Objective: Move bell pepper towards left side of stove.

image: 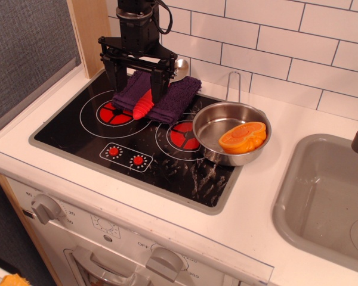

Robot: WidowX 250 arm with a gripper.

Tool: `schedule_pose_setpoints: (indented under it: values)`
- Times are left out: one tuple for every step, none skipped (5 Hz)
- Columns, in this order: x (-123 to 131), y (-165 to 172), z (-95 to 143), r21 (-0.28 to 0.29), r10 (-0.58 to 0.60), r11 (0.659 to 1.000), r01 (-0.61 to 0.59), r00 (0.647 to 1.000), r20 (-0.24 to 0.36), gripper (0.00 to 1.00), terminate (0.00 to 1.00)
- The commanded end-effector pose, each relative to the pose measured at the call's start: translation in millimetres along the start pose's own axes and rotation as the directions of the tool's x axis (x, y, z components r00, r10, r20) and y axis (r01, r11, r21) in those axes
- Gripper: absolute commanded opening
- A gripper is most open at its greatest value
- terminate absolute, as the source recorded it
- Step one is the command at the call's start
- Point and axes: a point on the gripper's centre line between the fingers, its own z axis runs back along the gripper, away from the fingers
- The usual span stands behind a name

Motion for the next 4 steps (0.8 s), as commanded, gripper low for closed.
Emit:
schedule_pose_setpoints:
  values:
    - [0.0,0.0,0.0,0.000,0.000,1.000,0.000,1.000,0.000,1.00,0.00]
    - [-2.3,-34.2,7.5,-0.020,-0.070,0.997,0.070,0.997,0.021,1.00,0.00]
    - [-9.0,-82.8,22.5,-0.051,-0.194,0.979,0.197,0.979,0.054,1.00,0.00]
    - [-16.9,-119.7,30.4,-0.067,-0.263,0.961,0.269,0.961,0.083,1.00,0.00]
